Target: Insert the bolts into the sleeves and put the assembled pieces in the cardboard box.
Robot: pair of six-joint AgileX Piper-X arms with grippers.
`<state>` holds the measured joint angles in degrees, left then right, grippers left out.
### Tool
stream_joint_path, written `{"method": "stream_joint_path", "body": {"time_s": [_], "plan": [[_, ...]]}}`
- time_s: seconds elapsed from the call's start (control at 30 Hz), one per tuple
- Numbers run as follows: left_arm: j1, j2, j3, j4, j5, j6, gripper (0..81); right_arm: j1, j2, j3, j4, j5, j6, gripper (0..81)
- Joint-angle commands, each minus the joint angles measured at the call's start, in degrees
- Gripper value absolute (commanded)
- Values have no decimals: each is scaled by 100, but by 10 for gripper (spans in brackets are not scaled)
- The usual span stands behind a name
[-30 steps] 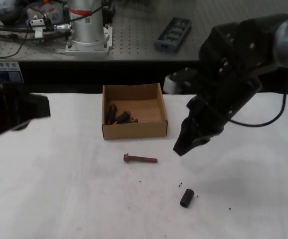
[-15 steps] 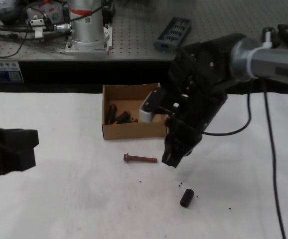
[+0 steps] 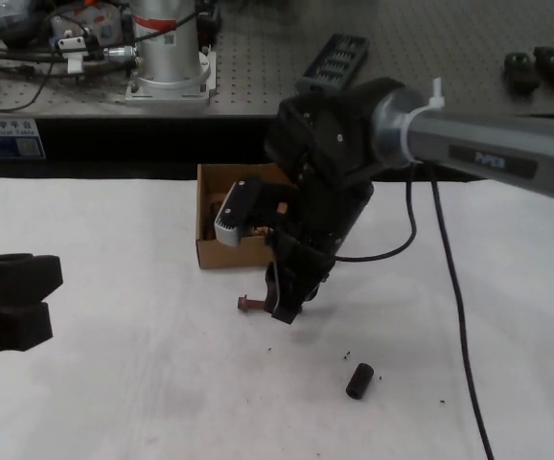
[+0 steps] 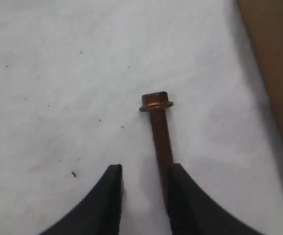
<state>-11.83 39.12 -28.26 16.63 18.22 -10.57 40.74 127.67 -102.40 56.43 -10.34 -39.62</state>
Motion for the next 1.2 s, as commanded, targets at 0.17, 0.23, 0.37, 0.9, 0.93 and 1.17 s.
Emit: {"method": "stream_joint_path", "body": {"time_s": [0.17, 0.23, 0.37, 0.9, 0.93, 1.17], "plan": [[17, -349, -23, 19, 9, 69, 188, 8, 225, -286, -7, 102, -157, 237], [17, -363, -23, 42, 9, 69, 188, 13, 289, -368, -7, 175, -157, 237], [17, -363, -23, 167, 9, 84, 188, 13, 358, -410, -7, 217, -336, 237], [17, -363, -23, 426, 9, 371, 188, 231, 367, -374, -53, 210, -331, 229], [17, -363, -23, 426, 9, 371, 188, 240, 391, -369, -53, 210, -317, 228], [17, -363, -23, 426, 9, 371, 188, 237, 573, -369, 12, 230, -112, 165]]}}
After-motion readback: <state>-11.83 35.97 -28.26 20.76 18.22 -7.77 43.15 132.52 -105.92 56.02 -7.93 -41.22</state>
